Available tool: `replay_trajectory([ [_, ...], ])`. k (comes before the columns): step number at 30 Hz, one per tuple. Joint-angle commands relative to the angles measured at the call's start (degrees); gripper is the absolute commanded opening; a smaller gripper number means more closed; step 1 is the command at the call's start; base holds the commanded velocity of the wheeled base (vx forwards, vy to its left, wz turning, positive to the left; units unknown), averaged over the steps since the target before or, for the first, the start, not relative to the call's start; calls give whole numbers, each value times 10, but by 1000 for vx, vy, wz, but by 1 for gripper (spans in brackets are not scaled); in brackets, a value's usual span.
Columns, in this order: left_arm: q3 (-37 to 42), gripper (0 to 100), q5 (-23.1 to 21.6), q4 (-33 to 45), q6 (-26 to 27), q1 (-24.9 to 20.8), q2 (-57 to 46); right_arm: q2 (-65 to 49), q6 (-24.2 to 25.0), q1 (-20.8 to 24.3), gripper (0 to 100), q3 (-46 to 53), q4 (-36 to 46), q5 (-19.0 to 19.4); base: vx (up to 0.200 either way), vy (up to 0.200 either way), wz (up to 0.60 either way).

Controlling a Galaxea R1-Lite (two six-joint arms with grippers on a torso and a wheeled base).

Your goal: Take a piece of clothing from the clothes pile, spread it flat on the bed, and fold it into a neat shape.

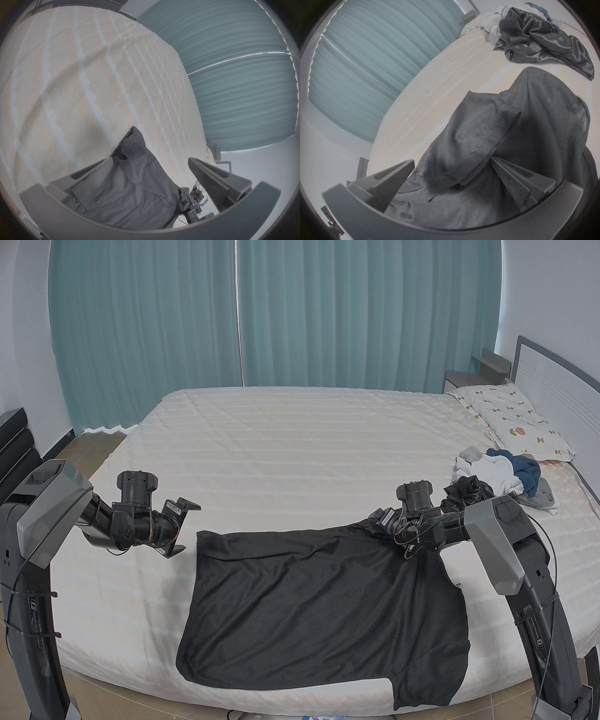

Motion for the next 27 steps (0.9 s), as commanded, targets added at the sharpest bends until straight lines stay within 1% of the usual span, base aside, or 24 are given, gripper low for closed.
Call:
replay_trajectory([
  [1, 1, 100, 1, 0, 0, 0, -1, 35, 0, 4, 100, -5, -50, -5, 0, 0, 0],
  [3, 2, 100, 5, 0, 0, 0, -1, 35, 0, 3, 100, -5, -153, -5, 0, 0, 0],
  [4, 2, 100, 6, 0, 0, 0, -1, 35, 0, 3, 100, -5, -157, -5, 0, 0, 0],
  [5, 2, 100, 9, 0, 0, -1, -1, 31, 0, 1, 100, -5, -196, -5, 0, 0, 0],
  [8, 2, 100, 10, 0, 0, -1, -1, 13, -4, -2, 100, -5, -248, -6, 0, 0, 0],
  [13, 2, 100, 10, 0, -1, -1, -1, -2, -16, -12, 100, -5, -279, 2, 0, 0, 0],
  [16, 2, 100, 10, 0, -1, -1, -1, -1, -22, -17, 100, -5, -316, 2, 0, 0, 0],
  [17, 2, 100, 10, 0, -1, -1, -1, 0, -24, -18, 100, -5, -346, 3, 0, 0, 0],
  [18, 2, 100, 10, 0, -1, -1, -1, 0, -25, -18, 100, -5, -349, 3, 0, 0, 0],
  [19, 2, 100, 11, 0, -1, -1, -1, -1, -33, -18, 100, -5, -366, 5, 0, 0, 0],
  [21, 2, 100, 11, 0, -1, -1, -1, 2, -44, -17, 100, -5, -367, 7, 0, 0, 0],
  [22, 2, 100, 11, 0, -1, -1, -1, 7, -66, -15, 100, -5, -367, 10, 0, 0, 0],
  [25, 3, 100, 11, 0, -1, -1, -1, 20, -102, -17, 100, -5, -366, 10, 0, 0, 0],
  [26, 3, 100, 11, 0, -1, -1, -1, 21, -107, -18, 100, -5, -365, 10, 0, 0, 0],
  [27, 3, 100, 11, 0, -1, -1, -1, 19, -117, -28, 100, -5, -353, 4, 0, 0, 0],
])
